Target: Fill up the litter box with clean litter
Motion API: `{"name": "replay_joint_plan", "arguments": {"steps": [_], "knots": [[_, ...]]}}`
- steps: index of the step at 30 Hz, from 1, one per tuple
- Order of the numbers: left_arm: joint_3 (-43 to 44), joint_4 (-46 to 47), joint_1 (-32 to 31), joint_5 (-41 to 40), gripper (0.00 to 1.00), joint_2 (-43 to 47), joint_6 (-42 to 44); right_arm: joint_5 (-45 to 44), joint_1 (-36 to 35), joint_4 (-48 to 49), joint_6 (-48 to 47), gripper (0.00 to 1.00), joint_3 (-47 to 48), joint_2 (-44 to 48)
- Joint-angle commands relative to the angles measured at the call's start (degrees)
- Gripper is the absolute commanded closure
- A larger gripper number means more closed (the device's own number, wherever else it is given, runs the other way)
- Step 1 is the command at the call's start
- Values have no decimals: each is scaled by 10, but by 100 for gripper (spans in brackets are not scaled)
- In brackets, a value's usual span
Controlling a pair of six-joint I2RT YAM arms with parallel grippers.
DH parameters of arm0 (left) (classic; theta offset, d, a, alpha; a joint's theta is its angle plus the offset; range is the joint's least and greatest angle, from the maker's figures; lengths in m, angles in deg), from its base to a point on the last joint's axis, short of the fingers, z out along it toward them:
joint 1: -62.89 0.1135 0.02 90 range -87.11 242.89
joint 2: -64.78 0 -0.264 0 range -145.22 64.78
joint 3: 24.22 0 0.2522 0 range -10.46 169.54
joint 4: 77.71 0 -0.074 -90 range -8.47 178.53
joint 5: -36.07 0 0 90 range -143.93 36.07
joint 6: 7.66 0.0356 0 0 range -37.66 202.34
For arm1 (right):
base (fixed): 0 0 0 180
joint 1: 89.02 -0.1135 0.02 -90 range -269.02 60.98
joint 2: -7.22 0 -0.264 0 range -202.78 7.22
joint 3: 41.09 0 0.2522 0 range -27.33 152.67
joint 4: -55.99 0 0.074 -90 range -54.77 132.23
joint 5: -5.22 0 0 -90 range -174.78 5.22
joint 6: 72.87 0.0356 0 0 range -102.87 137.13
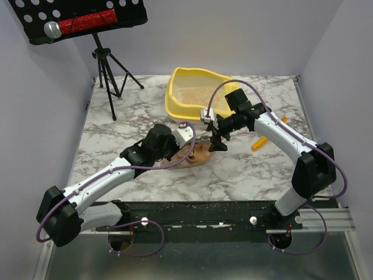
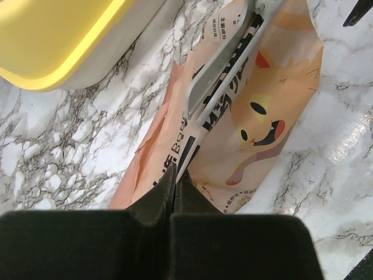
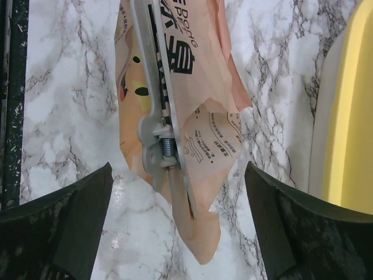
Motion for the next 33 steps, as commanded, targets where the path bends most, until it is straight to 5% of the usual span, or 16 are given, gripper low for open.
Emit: {"name": "replay_joint_plan", "arguments": {"steps": [1,7,11,18,23,33], "knots": [[12,11,4,-35,100,14,-1,-30,0,51,34,0,-15,61],[14,13,4,-38,89,21,-1,-115,0,131,183,0,-4,112],[36,-12,4,-7,68,32,-8,-230,1,156,347,0,34,129],[70,-52,4,38,41,71,-21,-327,1,186,467,0,33,179],[113,-74,4,-9,1,96,-49,-348,2,203,533,0,20,215],[144,-38,4,-133,1,107,-130,-379,1,253,623,0,-60,311]]}}
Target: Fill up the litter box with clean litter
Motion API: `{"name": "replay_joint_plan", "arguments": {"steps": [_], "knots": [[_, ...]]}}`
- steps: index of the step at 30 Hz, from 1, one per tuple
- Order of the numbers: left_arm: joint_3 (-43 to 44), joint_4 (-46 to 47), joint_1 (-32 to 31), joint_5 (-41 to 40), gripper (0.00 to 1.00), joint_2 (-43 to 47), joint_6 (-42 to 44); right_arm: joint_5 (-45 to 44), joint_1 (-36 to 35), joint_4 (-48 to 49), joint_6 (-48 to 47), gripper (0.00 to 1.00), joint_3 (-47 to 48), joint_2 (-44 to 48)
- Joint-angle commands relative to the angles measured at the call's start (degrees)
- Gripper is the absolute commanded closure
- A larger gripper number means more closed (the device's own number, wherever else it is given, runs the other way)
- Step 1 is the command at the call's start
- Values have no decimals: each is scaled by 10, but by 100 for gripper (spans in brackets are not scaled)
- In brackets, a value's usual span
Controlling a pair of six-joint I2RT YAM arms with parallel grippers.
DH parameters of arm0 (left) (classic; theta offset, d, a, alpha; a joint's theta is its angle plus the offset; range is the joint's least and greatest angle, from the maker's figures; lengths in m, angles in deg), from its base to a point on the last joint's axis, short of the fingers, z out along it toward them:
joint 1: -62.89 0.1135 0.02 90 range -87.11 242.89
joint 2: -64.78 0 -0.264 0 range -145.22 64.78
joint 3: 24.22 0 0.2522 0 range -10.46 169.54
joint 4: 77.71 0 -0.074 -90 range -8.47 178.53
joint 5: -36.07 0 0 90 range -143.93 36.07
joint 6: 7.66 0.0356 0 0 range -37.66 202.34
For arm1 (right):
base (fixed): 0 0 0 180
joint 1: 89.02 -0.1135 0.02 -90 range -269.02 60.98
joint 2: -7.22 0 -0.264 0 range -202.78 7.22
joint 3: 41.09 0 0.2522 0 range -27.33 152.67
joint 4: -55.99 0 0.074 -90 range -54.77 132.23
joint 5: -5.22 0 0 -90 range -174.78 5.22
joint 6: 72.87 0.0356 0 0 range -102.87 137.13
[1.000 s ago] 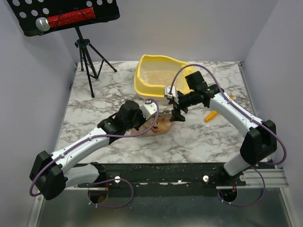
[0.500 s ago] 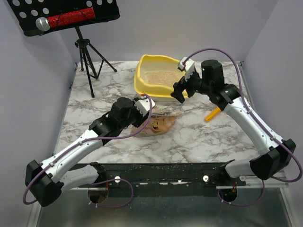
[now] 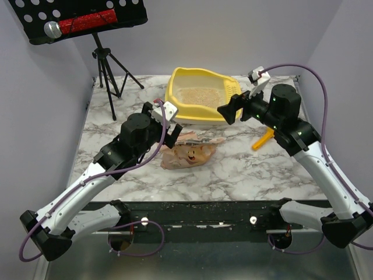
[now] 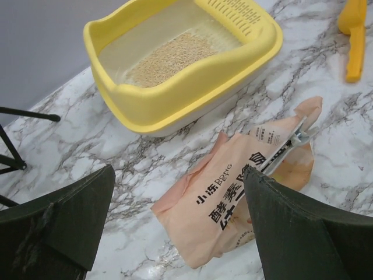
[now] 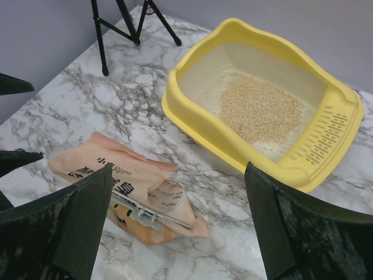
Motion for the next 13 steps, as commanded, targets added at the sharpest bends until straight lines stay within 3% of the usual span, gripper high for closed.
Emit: {"name": "replay_joint_plan", "arguments": {"steps": [1,13], "knots": [[3,28,1,-71,1,15,-52,-66,1,18,40,0,-31,37],[11,19,1,-83,1,15,-49,-114,1,34,41,0,-51,80]]}}
